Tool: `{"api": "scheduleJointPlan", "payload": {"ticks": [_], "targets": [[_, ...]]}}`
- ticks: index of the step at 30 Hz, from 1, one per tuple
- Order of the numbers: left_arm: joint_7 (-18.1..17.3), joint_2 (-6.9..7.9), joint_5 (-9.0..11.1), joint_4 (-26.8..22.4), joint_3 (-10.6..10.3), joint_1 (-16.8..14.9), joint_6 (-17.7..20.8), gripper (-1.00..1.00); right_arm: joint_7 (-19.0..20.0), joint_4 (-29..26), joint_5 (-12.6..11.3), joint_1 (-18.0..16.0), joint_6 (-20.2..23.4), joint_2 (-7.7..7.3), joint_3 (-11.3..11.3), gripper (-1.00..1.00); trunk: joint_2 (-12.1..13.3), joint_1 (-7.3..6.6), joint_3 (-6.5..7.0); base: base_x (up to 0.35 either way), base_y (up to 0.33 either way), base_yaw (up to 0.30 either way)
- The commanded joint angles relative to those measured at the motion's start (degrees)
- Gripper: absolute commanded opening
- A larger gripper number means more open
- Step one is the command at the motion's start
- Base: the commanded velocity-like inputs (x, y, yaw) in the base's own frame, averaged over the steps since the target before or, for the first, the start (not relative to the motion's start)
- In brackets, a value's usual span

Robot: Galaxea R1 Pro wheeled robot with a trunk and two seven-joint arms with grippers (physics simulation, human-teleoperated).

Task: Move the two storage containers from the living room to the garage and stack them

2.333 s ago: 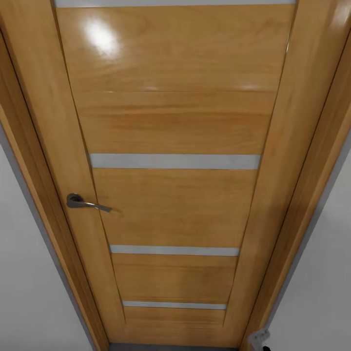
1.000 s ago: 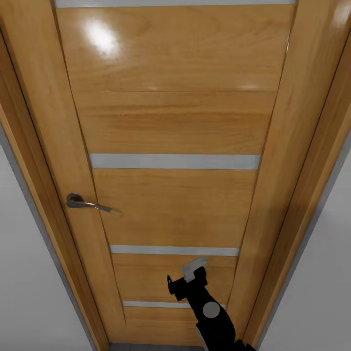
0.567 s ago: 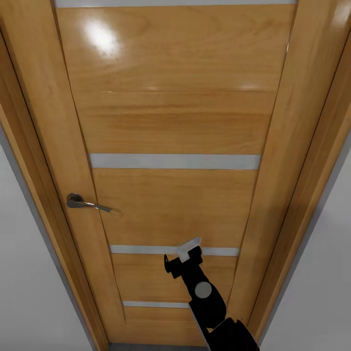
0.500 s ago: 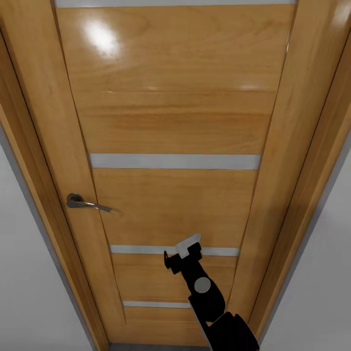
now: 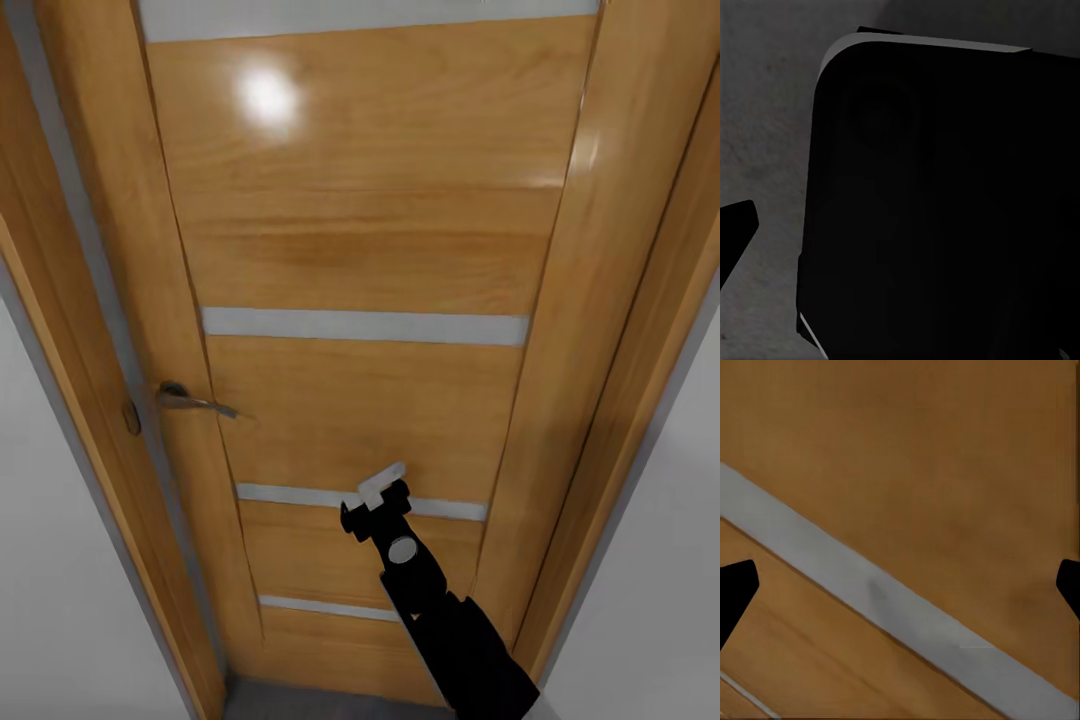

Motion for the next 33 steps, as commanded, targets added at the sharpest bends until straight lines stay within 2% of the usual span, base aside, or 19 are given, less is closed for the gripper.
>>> {"api": "scheduleJointPlan", "payload": {"ticks": [1,9,15,17,19,21,22,27,29,33], "targets": [[-0.1,-0.01,0.5,-0.1,0.1,0.0,-0.1,1.00,-0.2,1.0,0.2,-0.8,0.3,0.00,0.1,1.00,0.0,0.00,-0.05,0.000,0.000,0.000],[-0.1,-0.01,0.4,-0.1,0.1,0.0,-0.1,1.00,-0.2,1.6,0.8,-1.2,0.4,0.00,0.1,1.00,0.0,0.00,-0.05,0.000,0.000,0.000],[-0.1,-0.01,0.4,-0.1,0.1,0.0,-0.1,1.00,-0.2,-0.3,0.8,-1.2,0.4,0.00,0.4,1.00,0.0,0.00,-0.05,0.000,0.000,0.000],[-0.1,-0.05,0.4,-0.1,0.1,0.0,-0.1,1.00,-0.2,-1.7,0.7,-1.2,0.6,0.00,1.5,1.00,0.0,0.00,-0.05,0.000,0.000,0.000],[-0.1,-0.08,0.4,-0.1,0.1,0.0,-0.1,1.00,-0.3,-2.9,0.8,-1.2,0.8,0.00,4.8,1.00,0.0,0.00,-0.05,0.000,0.000,0.000],[-0.1,-0.09,0.4,-0.1,0.0,0.0,-0.1,1.00,-2.2,-3.9,0.9,-1.2,1.2,0.00,10.5,1.00,0.0,0.00,-0.05,0.000,0.000,0.000],[-0.1,-0.10,0.5,-0.1,0.1,0.0,-0.1,1.00,-4.5,-4.0,0.6,-1.2,1.8,0.00,12.3,1.00,0.0,0.00,-0.05,0.000,0.000,0.000],[-0.1,-0.10,0.4,-0.1,0.1,0.0,-0.1,1.00,-6.8,-3.6,0.2,-1.7,2.7,0.00,13.9,1.00,0.0,0.00,-0.05,0.000,0.000,0.000],[-0.1,-0.10,0.4,-0.1,0.1,0.0,-0.1,1.00,-7.3,-1.3,-0.1,-5.3,2.8,0.00,14.1,1.00,0.0,0.00,-0.05,0.000,0.000,0.000],[-0.1,-0.10,0.4,-0.1,0.1,0.0,-0.1,1.00,-7.6,2.8,-1.3,-8.5,2.6,0.00,14.2,1.00,0.0,0.00,-0.05,0.000,0.000,0.000]]}}
